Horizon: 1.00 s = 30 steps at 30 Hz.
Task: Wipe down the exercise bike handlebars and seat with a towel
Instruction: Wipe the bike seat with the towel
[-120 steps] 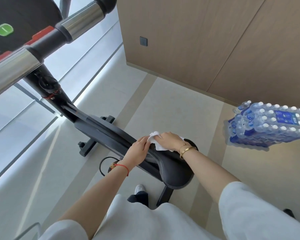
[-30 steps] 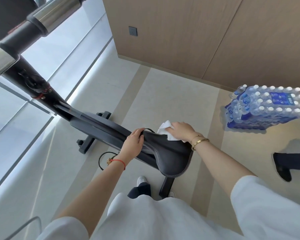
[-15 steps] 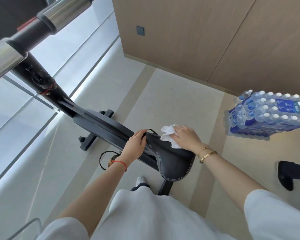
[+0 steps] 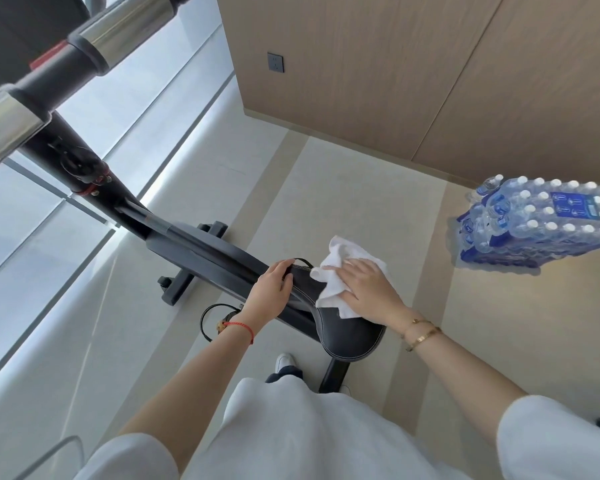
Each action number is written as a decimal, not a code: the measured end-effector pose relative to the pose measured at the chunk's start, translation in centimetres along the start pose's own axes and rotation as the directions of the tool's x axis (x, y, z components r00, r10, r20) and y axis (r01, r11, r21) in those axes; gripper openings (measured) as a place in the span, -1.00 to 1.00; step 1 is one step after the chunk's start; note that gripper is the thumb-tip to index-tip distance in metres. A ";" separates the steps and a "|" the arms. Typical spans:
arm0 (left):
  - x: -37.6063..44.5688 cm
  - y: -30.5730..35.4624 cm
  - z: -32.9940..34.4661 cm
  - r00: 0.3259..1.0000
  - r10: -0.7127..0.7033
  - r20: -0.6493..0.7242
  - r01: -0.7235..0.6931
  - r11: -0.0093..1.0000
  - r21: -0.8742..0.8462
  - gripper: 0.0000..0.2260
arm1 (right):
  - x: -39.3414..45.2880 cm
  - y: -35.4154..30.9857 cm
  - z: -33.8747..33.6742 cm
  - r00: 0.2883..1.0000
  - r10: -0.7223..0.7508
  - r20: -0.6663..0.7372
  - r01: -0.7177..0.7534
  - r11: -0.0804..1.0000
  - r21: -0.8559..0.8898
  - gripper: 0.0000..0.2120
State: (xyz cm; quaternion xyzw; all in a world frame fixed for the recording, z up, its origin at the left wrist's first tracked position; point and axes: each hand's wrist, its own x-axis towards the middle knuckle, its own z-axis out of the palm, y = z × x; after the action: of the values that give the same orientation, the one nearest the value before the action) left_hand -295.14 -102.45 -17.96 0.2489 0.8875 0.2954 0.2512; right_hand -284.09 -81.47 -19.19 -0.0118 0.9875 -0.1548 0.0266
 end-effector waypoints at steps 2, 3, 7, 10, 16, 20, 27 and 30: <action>0.0 0.0 0.0 1.000 0.002 0.004 -0.002 1.000 0.003 -0.65 | -0.7 0.8 0.0 0.999 0.013 -0.040 -0.014 0.999 -0.029 -0.56; 0.0 0.1 0.0 1.000 0.001 0.003 -0.002 1.000 0.005 -0.65 | -0.5 0.9 -0.2 0.998 0.057 -0.019 -0.058 0.998 -0.033 -0.55; -0.1 0.3 -0.2 1.000 0.007 0.006 -0.007 1.000 0.004 -0.65 | 1.9 1.1 -1.8 0.901 0.402 0.161 -0.426 0.889 0.166 -0.62; -0.1 0.1 -0.3 1.000 0.013 0.014 -0.013 1.000 0.007 -0.66 | 2.7 1.2 -2.8 0.810 0.515 0.281 -0.581 0.770 0.263 -0.71; 0.2 0.3 -0.7 1.000 0.001 0.029 -0.002 1.000 0.022 -0.66 | -0.4 0.7 -0.6 0.810 0.582 0.075 -0.566 0.742 0.358 -0.62; 0.0 0.2 -0.6 0.999 0.005 0.033 -0.005 1.000 0.008 -0.65 | -3.9 -1.2 0.2 0.785 0.616 -0.070 -0.498 0.693 0.521 -0.55; 0.1 0.0 -0.9 0.997 0.031 0.064 -0.032 0.999 0.019 -0.63 | -2.0 0.2 -1.4 0.609 0.765 0.207 -0.659 0.344 0.669 -0.60; 0.1 -0.2 -1.1 0.996 0.046 0.077 -0.048 0.999 0.014 -0.63 | -1.9 -0.1 -1.7 0.567 0.781 0.263 -0.656 0.235 0.717 -0.56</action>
State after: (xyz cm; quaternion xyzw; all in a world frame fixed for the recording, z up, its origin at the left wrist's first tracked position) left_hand -295.95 -103.01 -17.33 0.2828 0.8735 0.2845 0.2759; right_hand -282.30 -80.98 -17.45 0.4668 0.7158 -0.5189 0.0224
